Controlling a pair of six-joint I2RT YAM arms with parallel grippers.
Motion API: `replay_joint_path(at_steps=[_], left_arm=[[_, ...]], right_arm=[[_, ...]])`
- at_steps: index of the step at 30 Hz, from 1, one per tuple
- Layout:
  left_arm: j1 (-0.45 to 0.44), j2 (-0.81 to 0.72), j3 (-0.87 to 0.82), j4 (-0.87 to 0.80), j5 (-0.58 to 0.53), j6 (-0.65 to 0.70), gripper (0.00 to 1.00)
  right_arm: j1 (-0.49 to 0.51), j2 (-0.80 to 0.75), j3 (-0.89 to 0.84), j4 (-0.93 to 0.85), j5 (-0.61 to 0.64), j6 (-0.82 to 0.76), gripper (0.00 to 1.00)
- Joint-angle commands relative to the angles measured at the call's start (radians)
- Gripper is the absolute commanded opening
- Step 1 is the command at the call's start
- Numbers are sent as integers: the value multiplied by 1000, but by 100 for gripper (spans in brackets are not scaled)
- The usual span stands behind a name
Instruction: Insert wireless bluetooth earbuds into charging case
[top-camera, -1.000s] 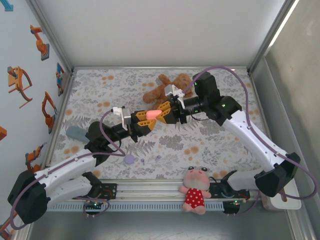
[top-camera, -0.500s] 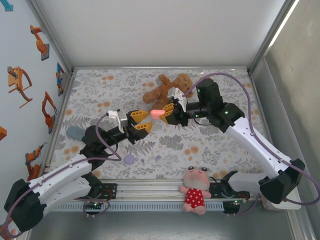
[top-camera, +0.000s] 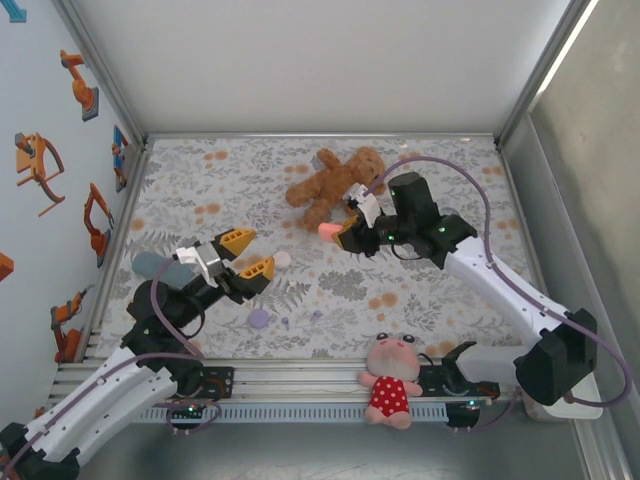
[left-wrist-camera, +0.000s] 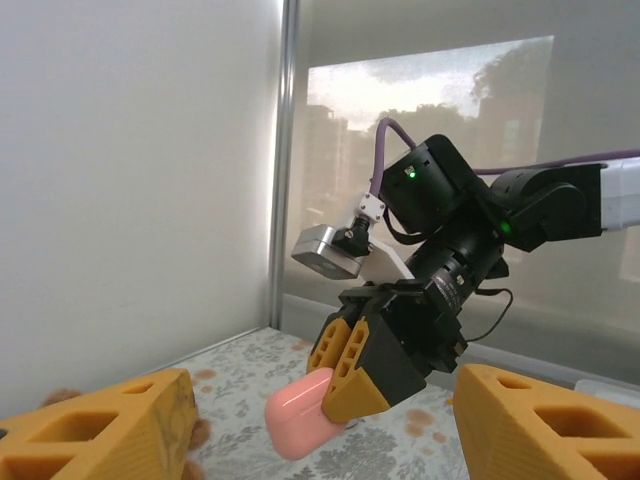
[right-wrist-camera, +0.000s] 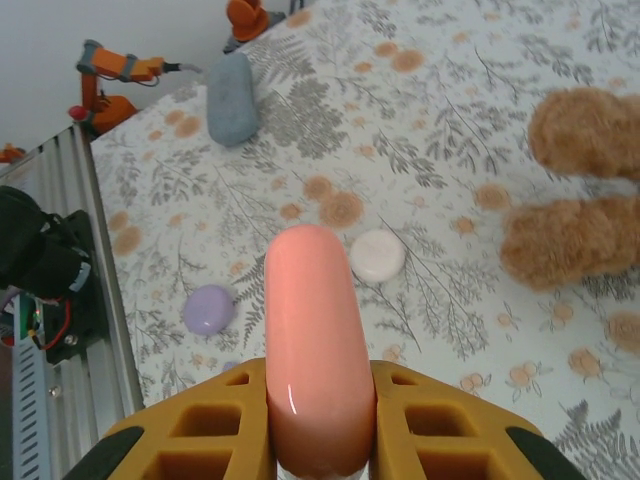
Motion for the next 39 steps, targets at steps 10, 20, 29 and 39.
replay_joint_path(at_steps=[10,20,29,39], left_arm=[[-3,-81,-5,-137,-80,21,71],[-2,-64,-7,-137,-118,14,74],[-2,-55,-3,-141,-118,15,75],[-2,-17,11,-139,-107,16,76]], right_arm=[[-95,201,-104,102,50,171,14],[-132,350,-163,242,7,259,15],[-137,427,-160,252,-4,272,15],[-142,481,-157,251,-4,288,17]])
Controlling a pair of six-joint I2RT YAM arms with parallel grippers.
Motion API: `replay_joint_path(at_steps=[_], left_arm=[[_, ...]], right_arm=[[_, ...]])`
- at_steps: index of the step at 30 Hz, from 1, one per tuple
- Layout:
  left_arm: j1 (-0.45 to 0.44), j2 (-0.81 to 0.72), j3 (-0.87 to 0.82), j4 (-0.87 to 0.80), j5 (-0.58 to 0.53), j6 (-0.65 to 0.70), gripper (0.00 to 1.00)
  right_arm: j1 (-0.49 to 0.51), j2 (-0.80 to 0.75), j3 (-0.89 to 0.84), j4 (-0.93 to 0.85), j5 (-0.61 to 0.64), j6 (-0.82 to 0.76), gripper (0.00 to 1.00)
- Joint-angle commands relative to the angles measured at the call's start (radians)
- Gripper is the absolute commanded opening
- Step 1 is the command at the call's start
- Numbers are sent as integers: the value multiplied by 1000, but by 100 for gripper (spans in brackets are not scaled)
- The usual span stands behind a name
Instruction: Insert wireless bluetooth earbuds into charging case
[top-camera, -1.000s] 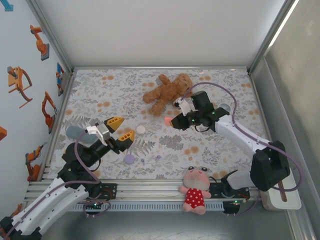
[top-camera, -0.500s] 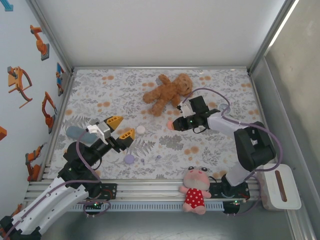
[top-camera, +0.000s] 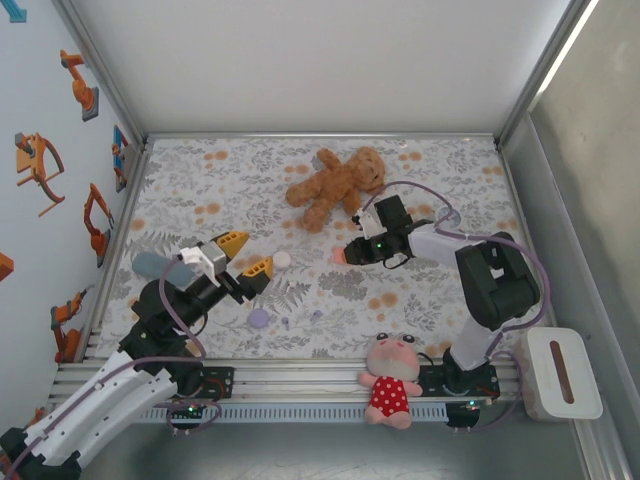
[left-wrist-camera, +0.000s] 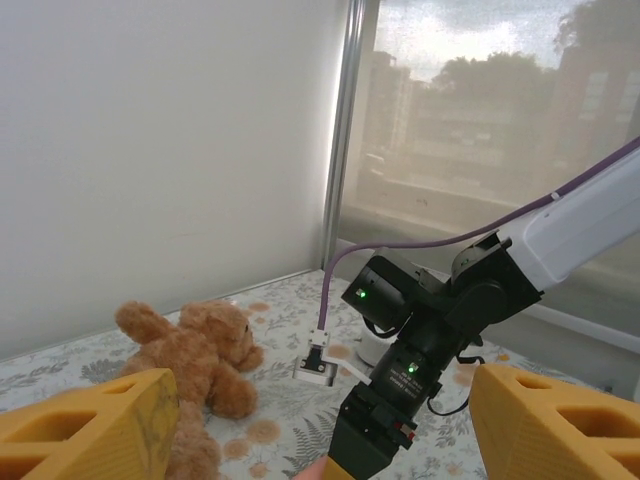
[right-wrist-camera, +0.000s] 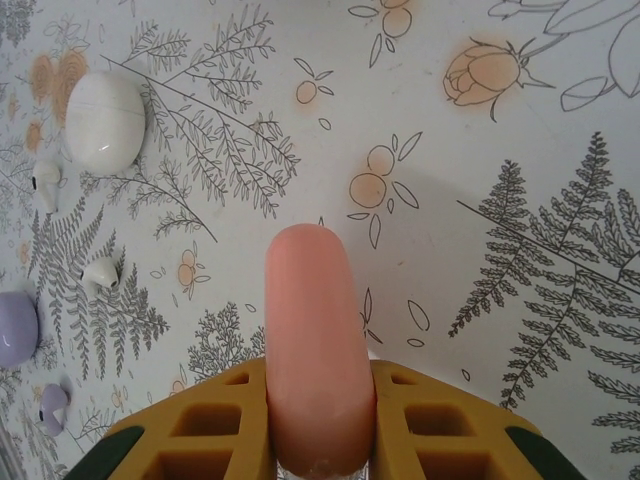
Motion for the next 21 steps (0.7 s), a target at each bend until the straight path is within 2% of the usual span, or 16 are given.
replay_joint_path(at_steps=[1,5,16,21], left_arm=[[-2,9,18,6,8,7,76],[-2,20,23,3,10,6,76],[-2,39,42,-16,23,4,76],[-2,42,51,-32,21,0,76]], right_arm=[[-9,20,0,12,-16,20,17],[-12,35,2,11,-16,26,21],[-18,15,-3,-2,35,26,41],[-21,-9,-6,-12,70,21,44]])
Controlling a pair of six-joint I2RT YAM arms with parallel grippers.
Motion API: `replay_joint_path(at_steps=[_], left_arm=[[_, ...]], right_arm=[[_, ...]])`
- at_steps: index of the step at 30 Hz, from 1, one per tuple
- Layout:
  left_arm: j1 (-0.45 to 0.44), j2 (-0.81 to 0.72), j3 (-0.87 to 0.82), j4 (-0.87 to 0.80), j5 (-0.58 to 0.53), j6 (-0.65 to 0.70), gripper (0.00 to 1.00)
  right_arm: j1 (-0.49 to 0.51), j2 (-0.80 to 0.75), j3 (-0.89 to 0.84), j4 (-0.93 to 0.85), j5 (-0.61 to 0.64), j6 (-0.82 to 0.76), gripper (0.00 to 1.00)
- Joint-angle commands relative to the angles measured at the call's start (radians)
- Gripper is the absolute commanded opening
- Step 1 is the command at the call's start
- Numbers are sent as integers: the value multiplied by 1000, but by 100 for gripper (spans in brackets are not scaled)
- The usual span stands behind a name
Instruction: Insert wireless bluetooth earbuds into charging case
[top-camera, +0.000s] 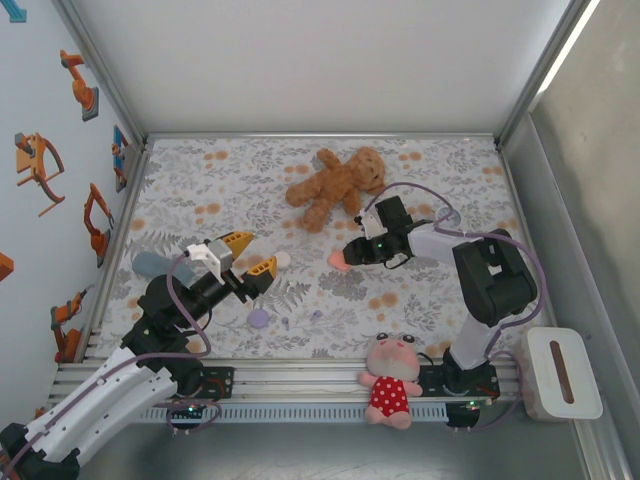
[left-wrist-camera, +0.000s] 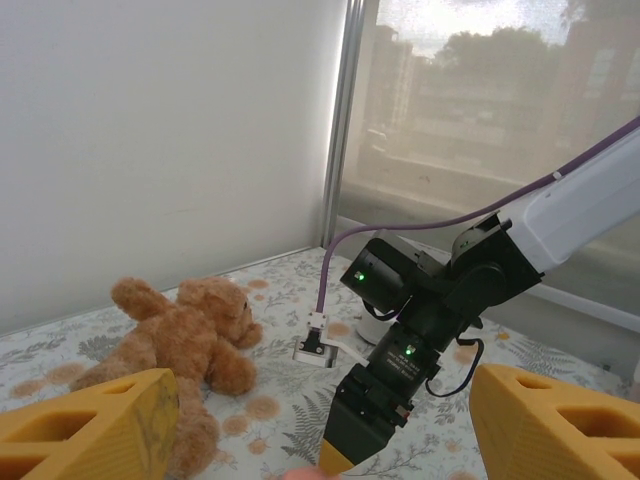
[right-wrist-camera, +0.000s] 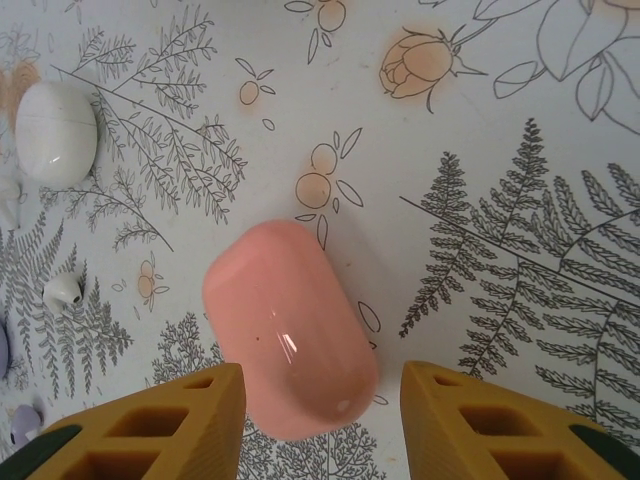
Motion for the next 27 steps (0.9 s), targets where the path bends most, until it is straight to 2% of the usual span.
replay_joint_path(at_steps=[1,9,10,11,12,16,23,27], left_arm=[[-2,3,41,-16,10,1,76],[-2,13,47,-68,-84,-11,76],[-2,17,49,-78,-118,-20,76],[-2,20,51,-96,-147,-29,78],[-2,28,57,-122,-181,-36,79],[-2,59,94,-211,-274,-70,85],[11,120,144,-322,-412,-112,100],[54,147,190,-419,-448,-107,96]], right_arm=[[-9,-36,-6,-19,42,-6,44],[-11,-156,-17,-29,89,-26,48],[-11,-180,-24,-25,103,-20,65],[-10,-201,-34,-14,112,-11,90],[-10,-228,-49,4,118,-2,93],[-11,-336,-110,83,113,35,99],[9,-499,-195,164,83,51,100],[76,-571,-216,148,151,52,100]])
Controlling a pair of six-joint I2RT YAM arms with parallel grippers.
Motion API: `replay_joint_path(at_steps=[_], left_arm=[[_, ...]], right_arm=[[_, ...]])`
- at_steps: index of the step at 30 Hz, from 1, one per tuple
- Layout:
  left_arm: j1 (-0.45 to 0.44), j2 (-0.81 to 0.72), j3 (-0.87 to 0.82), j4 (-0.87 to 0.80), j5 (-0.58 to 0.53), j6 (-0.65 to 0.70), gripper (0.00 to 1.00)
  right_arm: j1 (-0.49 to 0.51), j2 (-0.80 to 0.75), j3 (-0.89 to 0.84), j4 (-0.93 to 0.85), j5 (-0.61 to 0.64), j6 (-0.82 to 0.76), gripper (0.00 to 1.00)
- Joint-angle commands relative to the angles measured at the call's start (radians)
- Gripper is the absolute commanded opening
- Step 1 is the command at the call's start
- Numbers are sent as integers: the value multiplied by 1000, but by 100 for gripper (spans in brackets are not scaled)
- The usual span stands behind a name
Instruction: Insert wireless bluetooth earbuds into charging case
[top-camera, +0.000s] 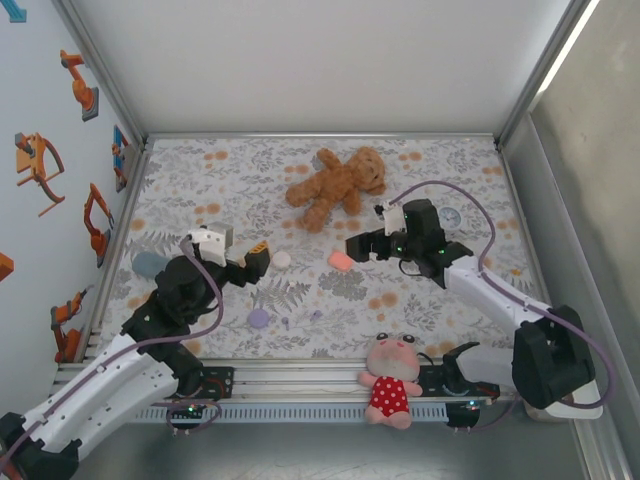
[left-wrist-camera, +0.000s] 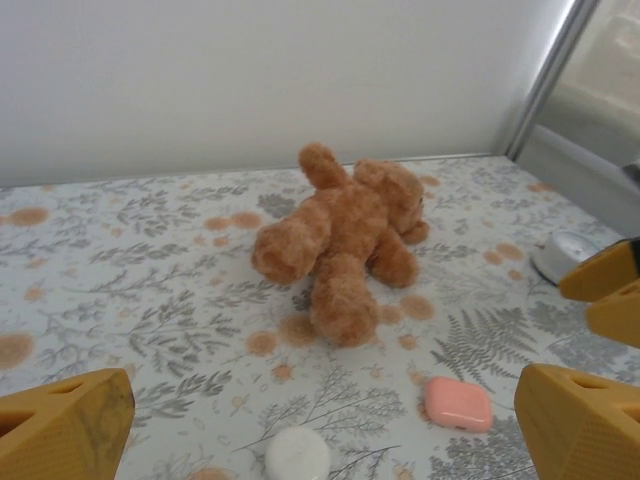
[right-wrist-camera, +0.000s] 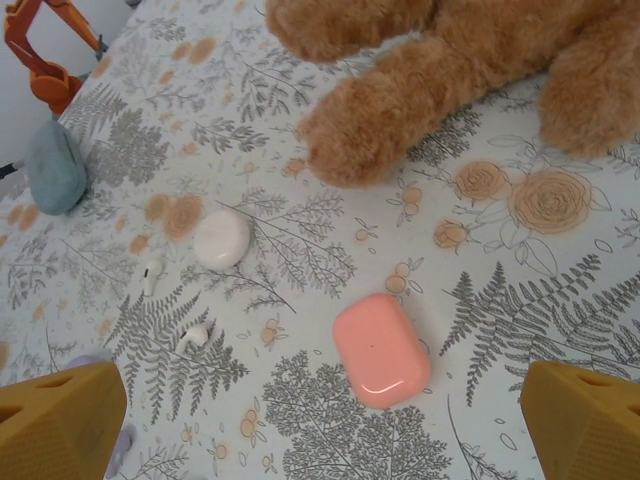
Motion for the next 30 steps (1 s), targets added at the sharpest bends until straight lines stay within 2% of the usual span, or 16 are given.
replay_joint_path(at_steps=[1,9,18,22,30], left_arm=[[45,11,61,-108,-61,-15,96],[289,-18,91,-229,61,-83,96],[563,-37,161,-369,195,-62,96],[619,-31,153,-377,233,-75,96],[638,-32,141,-381,255,-83,96]], right_arm=[[66,-55,-20,19,64,8,100],[335,-90,-3,-7,290,-63,100],[604,55,59,5,486,-97,100],[689,196,157,-43,521,-92,100],[817,551,579,-432,580,21,94]])
